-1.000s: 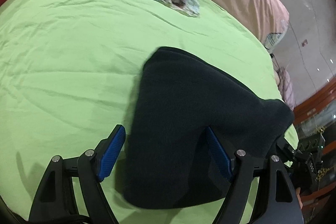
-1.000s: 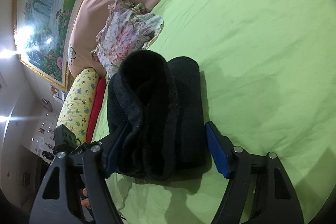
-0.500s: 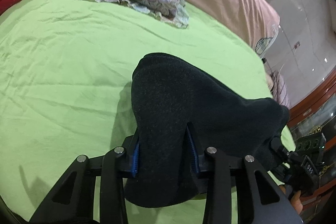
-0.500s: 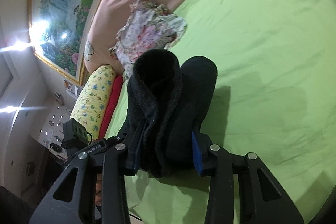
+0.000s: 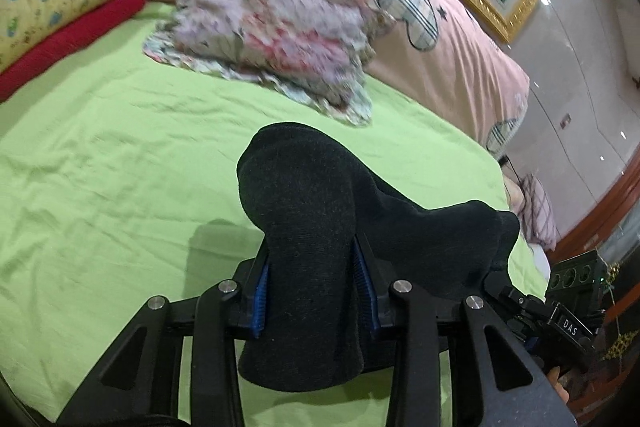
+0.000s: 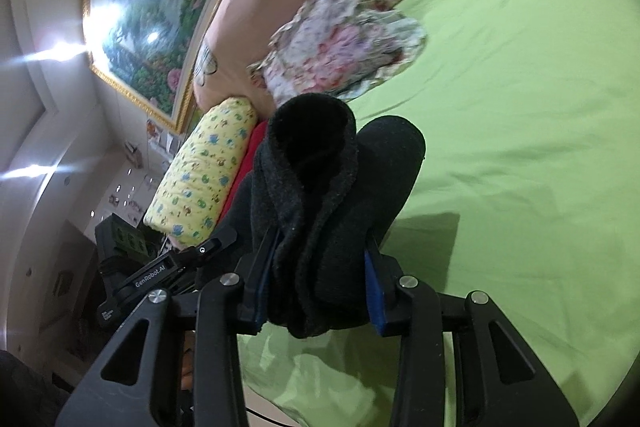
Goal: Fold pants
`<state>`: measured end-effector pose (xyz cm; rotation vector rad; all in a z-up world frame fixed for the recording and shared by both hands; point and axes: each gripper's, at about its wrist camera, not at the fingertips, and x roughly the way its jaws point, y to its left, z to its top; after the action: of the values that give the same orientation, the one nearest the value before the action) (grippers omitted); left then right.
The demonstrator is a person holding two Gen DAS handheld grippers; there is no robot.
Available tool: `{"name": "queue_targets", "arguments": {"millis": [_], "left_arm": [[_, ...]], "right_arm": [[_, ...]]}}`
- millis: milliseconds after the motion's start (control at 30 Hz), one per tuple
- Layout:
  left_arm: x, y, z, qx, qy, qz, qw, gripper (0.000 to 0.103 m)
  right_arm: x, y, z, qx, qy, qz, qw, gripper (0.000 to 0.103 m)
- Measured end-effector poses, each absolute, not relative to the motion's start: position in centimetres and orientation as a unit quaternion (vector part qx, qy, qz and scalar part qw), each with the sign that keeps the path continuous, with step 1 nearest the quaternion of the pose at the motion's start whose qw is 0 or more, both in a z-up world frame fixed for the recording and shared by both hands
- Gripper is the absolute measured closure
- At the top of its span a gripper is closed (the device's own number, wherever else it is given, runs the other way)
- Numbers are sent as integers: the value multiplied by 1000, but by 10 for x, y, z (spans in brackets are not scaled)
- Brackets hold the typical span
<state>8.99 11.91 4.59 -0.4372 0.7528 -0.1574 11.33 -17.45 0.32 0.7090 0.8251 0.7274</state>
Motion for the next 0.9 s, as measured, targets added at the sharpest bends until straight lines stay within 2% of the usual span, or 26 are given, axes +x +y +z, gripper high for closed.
{"name": "queue_targets", "arguments": {"millis": [400,900], "left_arm": [[108,165,45,-225,353,-24,908,67],[151,181,33,-225,354,-1,908,68]], "right_arm": [[157,-116,8,298,399,371,784,63],[206,-88,-3,290,412,377,777,63]]}}
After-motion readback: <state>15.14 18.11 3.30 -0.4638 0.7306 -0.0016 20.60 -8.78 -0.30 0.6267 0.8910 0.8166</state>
